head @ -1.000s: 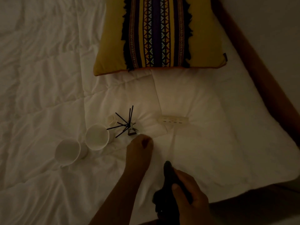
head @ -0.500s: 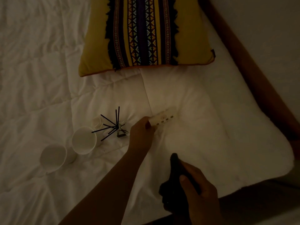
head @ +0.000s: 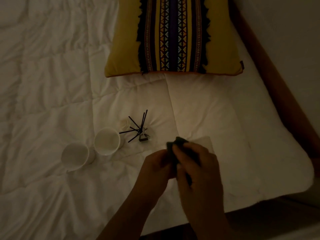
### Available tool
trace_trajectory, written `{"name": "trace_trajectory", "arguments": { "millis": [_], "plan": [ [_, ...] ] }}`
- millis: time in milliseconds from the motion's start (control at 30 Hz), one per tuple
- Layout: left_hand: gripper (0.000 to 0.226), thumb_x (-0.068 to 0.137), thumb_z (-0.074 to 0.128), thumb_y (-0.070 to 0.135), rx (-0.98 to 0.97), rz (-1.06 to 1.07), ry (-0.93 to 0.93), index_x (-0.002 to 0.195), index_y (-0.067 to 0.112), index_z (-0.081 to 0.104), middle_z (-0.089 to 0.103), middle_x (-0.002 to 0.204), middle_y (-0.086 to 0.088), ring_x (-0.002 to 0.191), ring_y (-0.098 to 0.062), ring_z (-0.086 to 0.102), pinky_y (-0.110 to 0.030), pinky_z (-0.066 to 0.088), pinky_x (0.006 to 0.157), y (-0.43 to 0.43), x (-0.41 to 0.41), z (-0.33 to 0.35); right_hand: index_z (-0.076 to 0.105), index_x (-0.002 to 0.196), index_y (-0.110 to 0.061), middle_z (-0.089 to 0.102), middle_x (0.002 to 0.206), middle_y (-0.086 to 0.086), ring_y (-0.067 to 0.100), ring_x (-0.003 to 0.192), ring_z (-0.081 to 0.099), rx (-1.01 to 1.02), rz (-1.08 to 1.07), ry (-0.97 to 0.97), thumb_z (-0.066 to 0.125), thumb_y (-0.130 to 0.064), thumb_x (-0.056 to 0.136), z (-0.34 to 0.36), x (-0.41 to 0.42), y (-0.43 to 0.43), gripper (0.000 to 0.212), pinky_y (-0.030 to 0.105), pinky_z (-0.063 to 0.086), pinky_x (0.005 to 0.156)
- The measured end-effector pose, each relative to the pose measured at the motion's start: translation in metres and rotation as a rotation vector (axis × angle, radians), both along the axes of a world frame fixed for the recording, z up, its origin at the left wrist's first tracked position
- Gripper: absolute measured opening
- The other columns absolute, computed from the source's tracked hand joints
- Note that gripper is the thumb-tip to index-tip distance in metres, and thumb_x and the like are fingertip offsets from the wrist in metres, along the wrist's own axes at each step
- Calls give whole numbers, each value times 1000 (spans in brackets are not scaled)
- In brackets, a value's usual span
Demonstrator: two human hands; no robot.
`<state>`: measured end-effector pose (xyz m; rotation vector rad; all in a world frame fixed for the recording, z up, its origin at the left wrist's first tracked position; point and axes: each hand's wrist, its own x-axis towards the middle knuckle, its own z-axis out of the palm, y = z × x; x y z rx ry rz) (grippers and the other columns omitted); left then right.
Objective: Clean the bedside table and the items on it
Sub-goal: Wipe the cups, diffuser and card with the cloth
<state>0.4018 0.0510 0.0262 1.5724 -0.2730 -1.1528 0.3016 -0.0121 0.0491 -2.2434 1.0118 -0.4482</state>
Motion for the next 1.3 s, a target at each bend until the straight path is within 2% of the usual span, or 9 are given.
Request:
{"name": "trace_trajectory", "arguments": {
  "millis": [67, 100, 233, 433, 733, 867, 1033, 1133, 1300],
  "plan": [
    [20, 91, 55, -1, -39, 22, -57, 102, 7, 70, 74, 93, -11, 87, -27, 72, -42, 60, 79, 9, 2, 13, 62, 128, -24, 55, 131, 4, 28, 118, 51, -55, 48, 11, 68, -9, 82, 3, 7, 16, 49, 39, 54, 90],
    [21, 90, 55, -2, -56, 29, -67, 102, 7, 69, 74, 93, -12, 88, -27, 72, -43, 60, 79, 14, 4, 17, 63, 126, -23, 57, 129, 6, 29, 117, 52, -72, 61, -9, 65, -11, 83, 5, 10, 20, 45, 40, 55, 89],
    [20, 93, 55, 4, -107, 36, -57, 107, 8, 69, 75, 98, -7, 92, -21, 72, -31, 59, 77, 20, 15, 32, 63, 125, -21, 58, 124, 7, 28, 109, 52, -169, -7, -7, 45, -25, 90, 11, 19, 9, 40, 29, 50, 86],
    [19, 91, 57, 5, -50, 107, -43, 107, 8, 68, 74, 100, -7, 95, -18, 71, -35, 60, 78, 29, 28, 37, 62, 126, -12, 55, 123, 13, 32, 106, 49, -160, -205, -26, 51, -16, 87, 8, 24, -9, 41, 33, 51, 85],
    [21, 94, 54, 6, -105, 36, 3, 107, 10, 70, 75, 99, -10, 94, -27, 72, -35, 59, 81, 41, 42, 34, 61, 128, -20, 57, 125, 6, 27, 112, 52, -84, -98, -43, 56, -17, 85, 22, 47, 51, 44, 33, 55, 87],
    [23, 94, 54, 9, -125, 38, 9, 108, 16, 71, 74, 101, -11, 94, -30, 71, -43, 59, 84, 50, 37, 30, 57, 131, -28, 53, 129, 0, 20, 115, 49, 53, -80, -110, 58, -10, 90, 18, 45, 68, 45, 33, 51, 94],
    [21, 95, 53, 7, -142, 60, 18, 107, 9, 70, 74, 100, -11, 95, -29, 71, -35, 58, 79, 48, 28, 29, 64, 125, -22, 59, 122, 5, 28, 106, 54, -143, -94, -12, 52, -20, 89, 15, 37, 51, 38, 30, 54, 81],
    [22, 94, 53, 5, -122, 101, 20, 109, 8, 69, 74, 100, -10, 97, -27, 71, -38, 59, 81, 47, 23, 30, 64, 125, -19, 59, 123, 7, 29, 105, 53, -141, -185, -27, 53, -19, 86, 11, 33, 35, 40, 32, 55, 81],
    [23, 91, 57, 4, -63, 175, 21, 109, 11, 68, 75, 99, -3, 97, -19, 71, -31, 59, 76, 51, 20, 28, 64, 125, -15, 57, 123, 11, 30, 103, 52, -112, -208, -24, 51, -21, 87, 2, 27, 8, 40, 39, 59, 78]
  ]
}}
